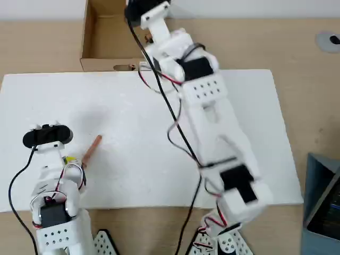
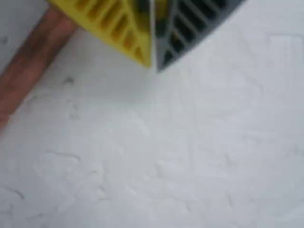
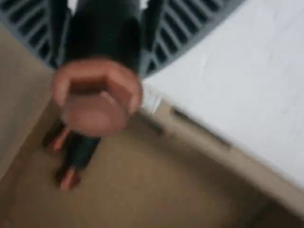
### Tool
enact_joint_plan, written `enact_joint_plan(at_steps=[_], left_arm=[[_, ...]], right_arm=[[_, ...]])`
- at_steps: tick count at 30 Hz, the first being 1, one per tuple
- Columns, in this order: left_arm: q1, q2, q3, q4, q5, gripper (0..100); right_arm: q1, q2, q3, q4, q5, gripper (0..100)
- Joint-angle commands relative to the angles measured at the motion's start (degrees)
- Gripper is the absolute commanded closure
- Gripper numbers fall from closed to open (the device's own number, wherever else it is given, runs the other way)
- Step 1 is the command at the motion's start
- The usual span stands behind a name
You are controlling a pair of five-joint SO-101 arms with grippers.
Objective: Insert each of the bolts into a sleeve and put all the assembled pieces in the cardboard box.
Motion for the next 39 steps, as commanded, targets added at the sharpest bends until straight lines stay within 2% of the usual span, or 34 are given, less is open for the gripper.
enact_joint_plan(at_steps=[1,13,16,20,30,39], left_arm=[[-0.4,-0.4,-0.3,-0.5,-0.3,100],[-0.5,-0.4,-0.3,-0.5,-0.3,100],[-0.5,-0.4,-0.3,-0.5,-0.3,100],[-0.5,-0.4,-0.3,-0.5,-0.3,100],[-0.5,-0.4,-0.3,-0.5,-0.3,100],[-0.7,-0.4,-0.3,-0.5,-0.1,100]], right_arm=[[0.7,8.4,-13.8,-3.3,0.4,98.9],[0.7,40.1,-50.2,-3.7,6.1,98.5],[0.5,45.4,-56.2,-2.6,7.5,94.5],[0.4,49.2,-61.0,1.6,7.8,87.3],[0.6,50.0,-63.0,3.9,7.8,87.5],[1.7,49.7,-76.8,25.3,7.6,87.5]])
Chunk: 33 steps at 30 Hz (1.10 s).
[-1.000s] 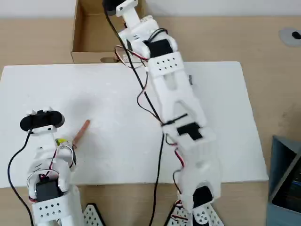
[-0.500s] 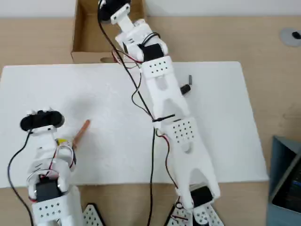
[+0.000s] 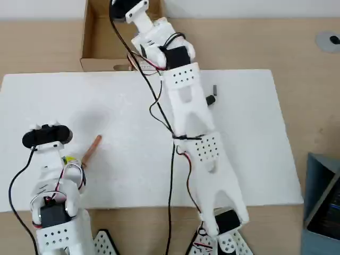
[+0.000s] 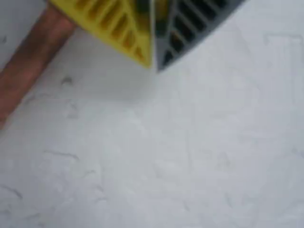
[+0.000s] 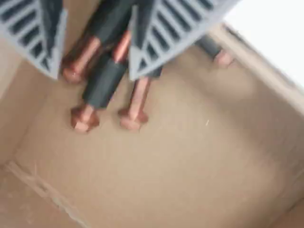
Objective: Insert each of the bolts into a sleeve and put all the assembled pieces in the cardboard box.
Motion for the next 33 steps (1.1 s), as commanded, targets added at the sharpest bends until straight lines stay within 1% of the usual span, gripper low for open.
enact_joint_plan(at_steps=[1,3,8,15,21,24,27,29,33], left_arm=[[-0.5,-0.4,-0.3,-0.5,-0.1,100],[-0.5,-0.4,-0.3,-0.5,-0.1,100],[-0.5,-0.4,-0.3,-0.5,-0.1,100],[-0.5,-0.4,-0.3,-0.5,-0.1,100],[-0.5,-0.4,-0.3,-0.5,-0.1,100],[-0.5,-0.4,-0.4,-0.5,0.0,100],[-0.4,-0.4,-0.4,-0.5,0.0,100],[-0.4,-0.4,-0.4,-0.5,0.0,100],[-0.4,-0.4,-0.4,-0.5,0.0,100]], right_arm=[[2.2,-2.3,-4.7,7.5,0.1,87.5],[2.9,-5.0,-4.5,10.3,0.1,89.2],[3.4,-8.7,-4.6,14.8,0.1,99.1],[3.3,-13.8,-4.5,24.5,0.0,98.9],[4.4,-18.1,-4.3,33.2,-5.5,98.9],[6.2,-20.4,-4.1,33.4,-8.4,98.9],[7.1,-22.5,-3.1,33.4,-8.9,98.9],[7.6,-24.4,-0.7,33.4,-9.2,98.9],[9.5,-31.0,7.9,33.4,-14.0,98.6]])
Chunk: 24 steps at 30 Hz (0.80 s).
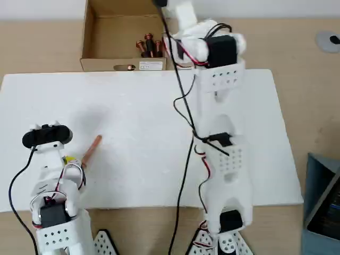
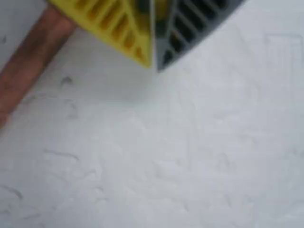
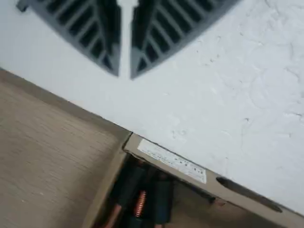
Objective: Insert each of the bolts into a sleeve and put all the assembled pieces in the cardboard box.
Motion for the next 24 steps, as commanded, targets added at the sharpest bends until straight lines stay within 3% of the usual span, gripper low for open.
enact_joint_plan(at_steps=[1,13,20,24], left_arm=[[-0.4,-0.4,-0.4,-0.5,-0.1,100],[0.8,-0.4,-0.4,-0.4,-0.4,100],[6.9,-0.3,-0.4,3.9,-13.3,100],[7.0,-0.3,-0.3,3.4,-13.5,100]], right_arm=[[2.2,-9.5,8.2,1.2,-3.9,98.6],[6.4,-27.2,44.3,1.2,-24.6,98.5],[6.5,-28.2,52.3,1.2,-35.5,98.5],[6.4,-27.2,57.1,1.1,-40.2,98.5]])
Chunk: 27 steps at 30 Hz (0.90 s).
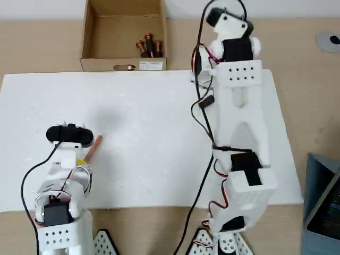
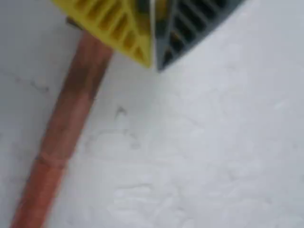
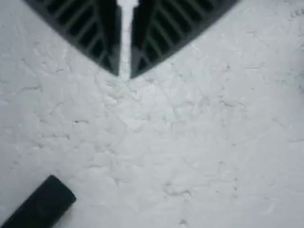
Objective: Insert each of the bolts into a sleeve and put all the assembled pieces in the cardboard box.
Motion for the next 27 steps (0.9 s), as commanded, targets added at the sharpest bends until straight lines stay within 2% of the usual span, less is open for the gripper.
enact_joint_plan(at_steps=[1,8,13,15,19,24,27], left_arm=[[1.1,-0.2,-0.3,-0.3,-0.7,99],[-0.4,-0.3,1.5,-6.4,1.3,99],[-6.9,-0.3,1.7,-11.7,16.7,100],[-8.1,-0.3,1.6,-11.9,20.3,100],[-8.6,-0.3,1.5,-11.6,21.8,100],[-8.6,-0.3,1.3,-11.5,21.8,100],[-8.6,-0.3,1.3,-11.5,21.8,100]], right_arm=[[0.7,-2.0,2.9,0.9,-4.0,98.5],[0.8,4.9,3.2,0.8,-10.9,98.5],[0.8,8.6,-1.7,0.8,-12.9,98.5],[0.8,10.1,-3.5,0.8,-13.7,98.5],[1.6,13.8,-6.6,0.0,-15.0,98.0],[4.0,19.2,-10.9,-0.9,-15.7,84.1],[4.3,21.1,-14.5,0.1,-15.5,80.4]])
